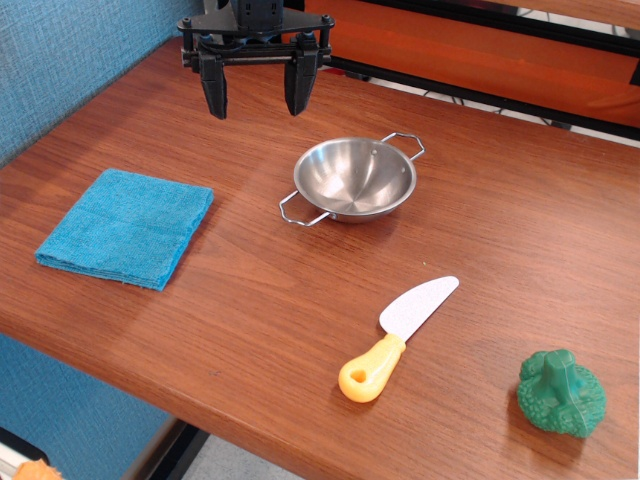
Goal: Move the vessel and place it just behind the cloth
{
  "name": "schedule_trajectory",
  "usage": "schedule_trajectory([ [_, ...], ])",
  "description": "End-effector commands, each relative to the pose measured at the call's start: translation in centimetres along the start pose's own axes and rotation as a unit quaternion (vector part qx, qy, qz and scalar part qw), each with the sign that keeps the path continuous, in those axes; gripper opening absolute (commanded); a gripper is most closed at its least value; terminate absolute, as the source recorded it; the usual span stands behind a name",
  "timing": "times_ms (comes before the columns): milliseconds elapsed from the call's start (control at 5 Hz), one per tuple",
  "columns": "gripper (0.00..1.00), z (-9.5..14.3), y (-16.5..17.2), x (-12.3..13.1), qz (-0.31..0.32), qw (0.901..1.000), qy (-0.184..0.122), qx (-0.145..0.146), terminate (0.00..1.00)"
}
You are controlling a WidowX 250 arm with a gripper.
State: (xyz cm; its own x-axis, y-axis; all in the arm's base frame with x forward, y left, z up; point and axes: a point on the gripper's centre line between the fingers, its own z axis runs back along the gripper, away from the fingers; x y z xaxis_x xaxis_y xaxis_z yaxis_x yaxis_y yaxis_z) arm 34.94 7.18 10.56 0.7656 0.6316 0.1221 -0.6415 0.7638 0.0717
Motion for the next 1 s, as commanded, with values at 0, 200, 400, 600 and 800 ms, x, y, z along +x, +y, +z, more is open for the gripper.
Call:
schedule_trajectory([
  [0,1.0,0.0,0.0,0.0,0.0,1.0,0.0,0.0,0.0],
  [200,1.0,-1.1,-0.9,0.5,-0.028,0.9987,-0.002,-0.043,0.0],
  [400,1.0,-2.4,-2.1,0.6,-0.081,0.994,-0.014,-0.072,0.0],
  [600,1.0,-4.3,-2.9,0.7,-0.114,0.9864,-0.018,-0.117,0.0],
  [800,1.0,-5.7,-3.3,0.7,-0.13,0.9816,-0.001,-0.14,0.0],
])
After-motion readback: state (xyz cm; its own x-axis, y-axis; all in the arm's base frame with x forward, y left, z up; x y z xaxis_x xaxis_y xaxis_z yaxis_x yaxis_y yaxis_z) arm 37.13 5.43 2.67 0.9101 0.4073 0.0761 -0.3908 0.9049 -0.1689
